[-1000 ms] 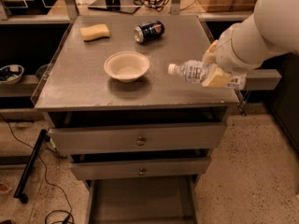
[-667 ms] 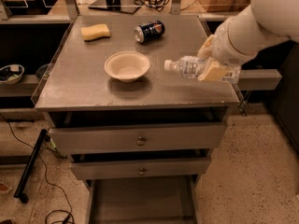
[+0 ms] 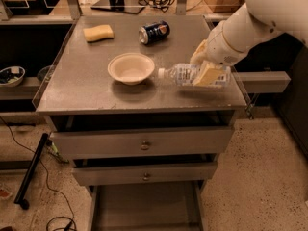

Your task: Pick blue plastic bottle from bottom drawer and place on counter

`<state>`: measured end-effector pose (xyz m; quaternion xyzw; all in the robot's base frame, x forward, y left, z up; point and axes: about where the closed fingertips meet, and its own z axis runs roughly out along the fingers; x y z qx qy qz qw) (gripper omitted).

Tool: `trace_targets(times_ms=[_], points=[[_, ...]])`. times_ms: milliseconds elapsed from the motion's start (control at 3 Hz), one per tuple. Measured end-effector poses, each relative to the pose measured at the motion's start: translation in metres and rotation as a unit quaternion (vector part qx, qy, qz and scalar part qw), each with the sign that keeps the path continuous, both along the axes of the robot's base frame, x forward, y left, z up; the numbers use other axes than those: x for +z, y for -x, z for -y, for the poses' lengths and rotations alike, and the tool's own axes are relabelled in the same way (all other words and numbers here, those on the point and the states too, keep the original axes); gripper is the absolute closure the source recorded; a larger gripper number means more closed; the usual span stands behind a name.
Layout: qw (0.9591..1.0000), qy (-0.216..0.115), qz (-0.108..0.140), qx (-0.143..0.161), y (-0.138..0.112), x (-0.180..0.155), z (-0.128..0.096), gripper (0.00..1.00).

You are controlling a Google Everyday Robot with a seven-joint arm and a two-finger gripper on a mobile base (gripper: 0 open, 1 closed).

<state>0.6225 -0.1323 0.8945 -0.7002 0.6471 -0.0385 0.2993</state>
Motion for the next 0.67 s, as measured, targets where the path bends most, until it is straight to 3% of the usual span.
trace_targets(times_ms=[333,667], points=[[0.9990,-0.005,-0.029,0.033,-0.0040,-0.0188,-0.0104,1.00],[0.9981,-0.006,-0.041,0.045,-0.0043,-0.0252,-0.0134,1.00]])
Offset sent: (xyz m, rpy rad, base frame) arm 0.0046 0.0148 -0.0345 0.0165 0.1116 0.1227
